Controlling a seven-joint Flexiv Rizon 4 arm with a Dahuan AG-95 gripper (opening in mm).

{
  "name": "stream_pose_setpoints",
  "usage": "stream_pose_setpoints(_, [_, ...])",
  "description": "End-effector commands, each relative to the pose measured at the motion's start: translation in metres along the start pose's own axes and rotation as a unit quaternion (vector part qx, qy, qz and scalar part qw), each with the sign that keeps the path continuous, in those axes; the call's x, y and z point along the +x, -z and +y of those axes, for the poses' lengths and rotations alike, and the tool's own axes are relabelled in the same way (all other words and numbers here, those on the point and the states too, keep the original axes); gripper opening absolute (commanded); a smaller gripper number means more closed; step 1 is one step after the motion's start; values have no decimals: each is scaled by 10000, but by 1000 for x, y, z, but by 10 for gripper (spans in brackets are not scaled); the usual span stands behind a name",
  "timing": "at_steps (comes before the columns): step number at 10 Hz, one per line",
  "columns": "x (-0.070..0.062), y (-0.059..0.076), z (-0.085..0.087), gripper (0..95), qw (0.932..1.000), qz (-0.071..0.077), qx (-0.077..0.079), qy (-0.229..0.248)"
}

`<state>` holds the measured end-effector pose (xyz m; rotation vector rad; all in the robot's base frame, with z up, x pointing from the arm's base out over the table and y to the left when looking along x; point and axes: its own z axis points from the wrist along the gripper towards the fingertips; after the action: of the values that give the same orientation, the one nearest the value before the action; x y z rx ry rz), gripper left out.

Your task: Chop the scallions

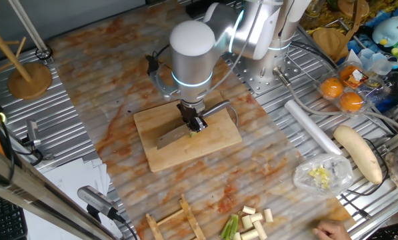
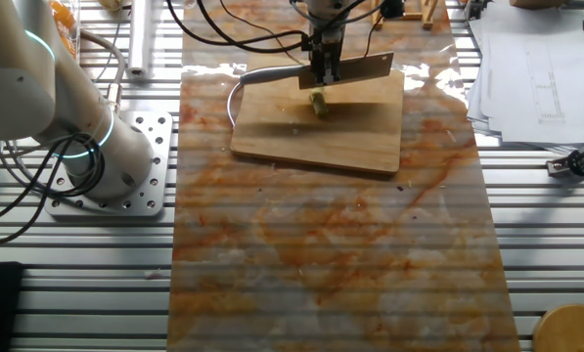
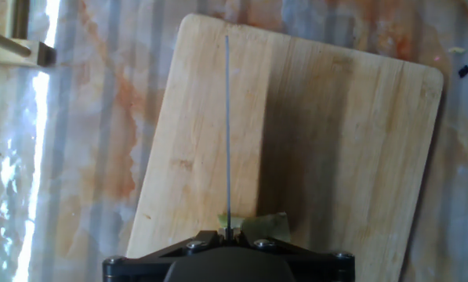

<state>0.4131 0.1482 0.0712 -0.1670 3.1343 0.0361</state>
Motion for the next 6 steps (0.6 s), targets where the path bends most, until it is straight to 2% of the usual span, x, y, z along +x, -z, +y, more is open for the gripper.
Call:
stream_pose_setpoints(1, [0,-1,0,0,9998,-17,-177,-84])
stream_pose_setpoints(6, [0,-1,0,0,9998,-9,-168,-99])
